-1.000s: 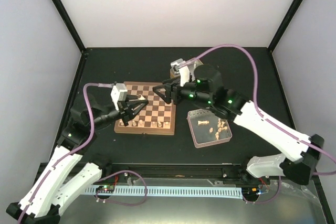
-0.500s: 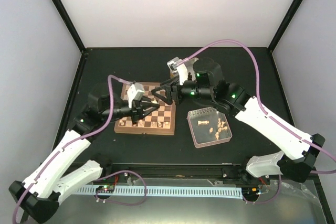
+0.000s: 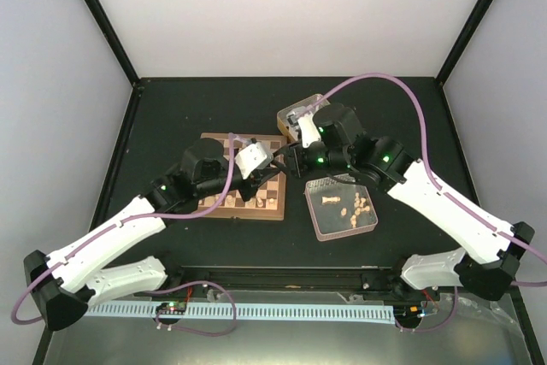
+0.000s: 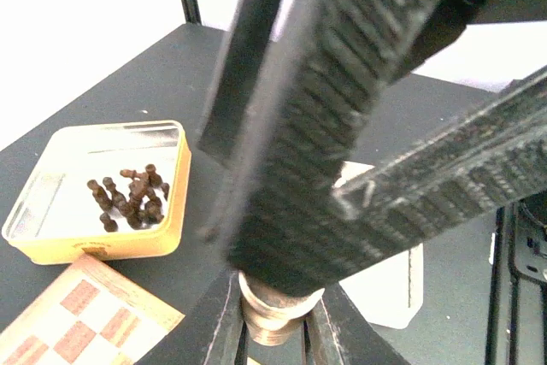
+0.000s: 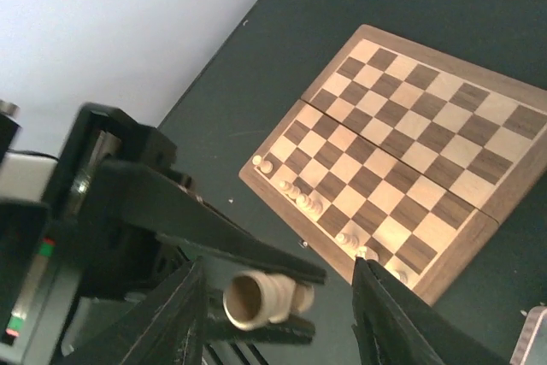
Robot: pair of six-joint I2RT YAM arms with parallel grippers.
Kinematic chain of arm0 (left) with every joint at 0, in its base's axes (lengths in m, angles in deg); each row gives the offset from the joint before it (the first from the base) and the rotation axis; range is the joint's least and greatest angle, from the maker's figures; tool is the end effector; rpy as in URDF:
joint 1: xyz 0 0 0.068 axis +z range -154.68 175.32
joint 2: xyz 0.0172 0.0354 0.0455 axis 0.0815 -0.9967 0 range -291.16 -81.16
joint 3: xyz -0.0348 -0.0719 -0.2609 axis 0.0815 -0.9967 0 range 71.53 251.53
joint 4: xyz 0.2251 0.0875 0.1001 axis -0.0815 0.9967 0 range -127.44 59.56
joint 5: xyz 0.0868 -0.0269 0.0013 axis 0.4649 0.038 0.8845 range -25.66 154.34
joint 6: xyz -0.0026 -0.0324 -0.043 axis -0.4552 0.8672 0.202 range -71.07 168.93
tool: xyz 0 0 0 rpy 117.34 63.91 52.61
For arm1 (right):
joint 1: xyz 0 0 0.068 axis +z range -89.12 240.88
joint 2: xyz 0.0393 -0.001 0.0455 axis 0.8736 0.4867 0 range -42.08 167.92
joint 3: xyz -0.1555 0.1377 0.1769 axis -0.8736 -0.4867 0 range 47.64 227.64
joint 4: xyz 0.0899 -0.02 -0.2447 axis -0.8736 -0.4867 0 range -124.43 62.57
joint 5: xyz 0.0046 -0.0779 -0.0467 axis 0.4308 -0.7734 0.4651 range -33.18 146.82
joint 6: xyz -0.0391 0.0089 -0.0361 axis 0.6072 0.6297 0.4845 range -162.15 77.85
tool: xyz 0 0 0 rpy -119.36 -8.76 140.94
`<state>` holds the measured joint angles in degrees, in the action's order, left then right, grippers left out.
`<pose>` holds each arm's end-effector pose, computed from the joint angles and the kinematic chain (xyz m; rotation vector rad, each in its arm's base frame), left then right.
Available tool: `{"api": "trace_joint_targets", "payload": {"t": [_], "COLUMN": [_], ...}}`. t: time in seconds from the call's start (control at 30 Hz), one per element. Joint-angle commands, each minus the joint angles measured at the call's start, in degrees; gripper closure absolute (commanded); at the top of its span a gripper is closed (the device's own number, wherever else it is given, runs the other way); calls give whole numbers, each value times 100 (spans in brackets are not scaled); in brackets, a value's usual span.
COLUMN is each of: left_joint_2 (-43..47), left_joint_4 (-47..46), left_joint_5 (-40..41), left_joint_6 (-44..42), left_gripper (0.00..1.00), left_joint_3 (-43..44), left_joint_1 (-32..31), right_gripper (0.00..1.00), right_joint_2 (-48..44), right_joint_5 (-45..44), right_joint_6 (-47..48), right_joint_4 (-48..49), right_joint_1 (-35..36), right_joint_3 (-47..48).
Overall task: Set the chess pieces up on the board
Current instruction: Place the chess piece on the chessboard.
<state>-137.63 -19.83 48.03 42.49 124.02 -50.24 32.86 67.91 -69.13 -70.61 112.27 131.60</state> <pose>0.1492 -0.1664 0.3366 1.0481 1.7060 -0.7226 0.1658 0.2184 0.4049 -0.6087 2.2480 0.9542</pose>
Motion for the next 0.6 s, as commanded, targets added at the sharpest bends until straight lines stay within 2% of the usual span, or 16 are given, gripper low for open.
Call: {"api": "trace_joint_targets", "payload": {"t": [0.0, 0.33, 0.57], "left_joint_2": [120, 133, 280], "left_joint_4": [-421, -501, -775], "left_joint_5": [336, 97, -73], "left_joint_6": [-226, -331, -689], "left_gripper": [99, 98, 96], "left_joint_3": [45, -22, -247], "left_joint_1": [-99, -164, -230], "right_gripper": [53, 53, 62], "right_joint_2": [-313, -147, -11], "right_joint_5": [-88, 263, 258], "right_joint_6": [-103, -212, -362], "right_joint_4": [-194, 41, -105], "right_joint_1": [7, 3, 6], "right_joint_3": [-188, -310, -480]}}
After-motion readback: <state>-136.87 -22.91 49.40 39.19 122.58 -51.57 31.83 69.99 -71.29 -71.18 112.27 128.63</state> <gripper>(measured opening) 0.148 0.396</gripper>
